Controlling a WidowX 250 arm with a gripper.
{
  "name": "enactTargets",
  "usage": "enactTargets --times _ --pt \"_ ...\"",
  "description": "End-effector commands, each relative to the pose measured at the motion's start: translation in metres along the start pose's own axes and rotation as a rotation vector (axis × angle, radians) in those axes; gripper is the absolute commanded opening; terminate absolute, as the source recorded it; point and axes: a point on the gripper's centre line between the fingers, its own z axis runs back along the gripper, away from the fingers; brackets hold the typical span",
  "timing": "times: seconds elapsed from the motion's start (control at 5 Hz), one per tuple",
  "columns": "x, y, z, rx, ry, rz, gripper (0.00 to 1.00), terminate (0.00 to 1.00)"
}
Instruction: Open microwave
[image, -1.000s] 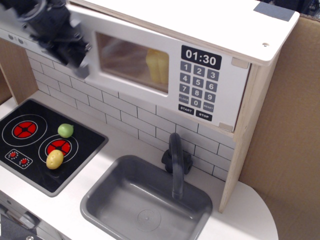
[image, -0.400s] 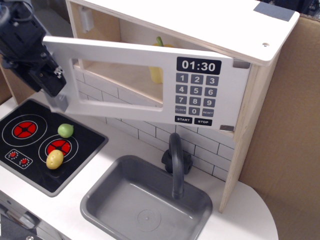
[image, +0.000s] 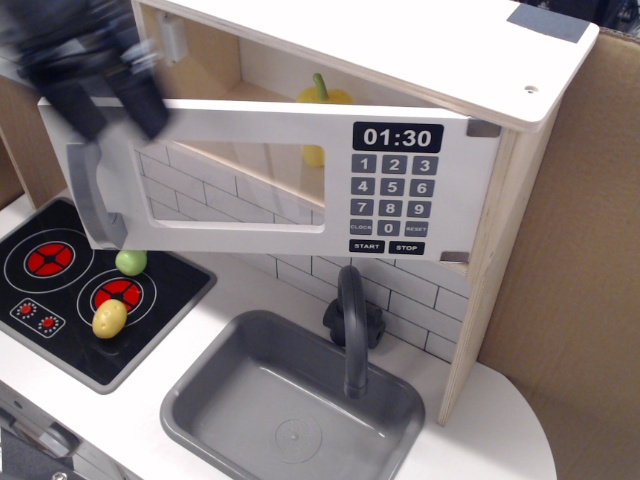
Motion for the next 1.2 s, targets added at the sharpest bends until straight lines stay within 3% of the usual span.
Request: enactTargets --times 0.0,0.2,0.4,0.8,1.0 --pt "0.055 -0.008 0.039 -0.024 -0.092 0.130 1.00 0.00" --pt "0.074 0.009 0.026 0.050 -0.160 0.191 1.00 0.00" --pt "0.090 0.034 0.023 0.082 -0.191 0.262 1.00 0.00" --pt "0.076 0.062 -0.004 0.281 -0.216 0.224 1.00 0.00" --pt "0.065 0.061 -0.008 0.291 -0.197 0.195 1.00 0.00"
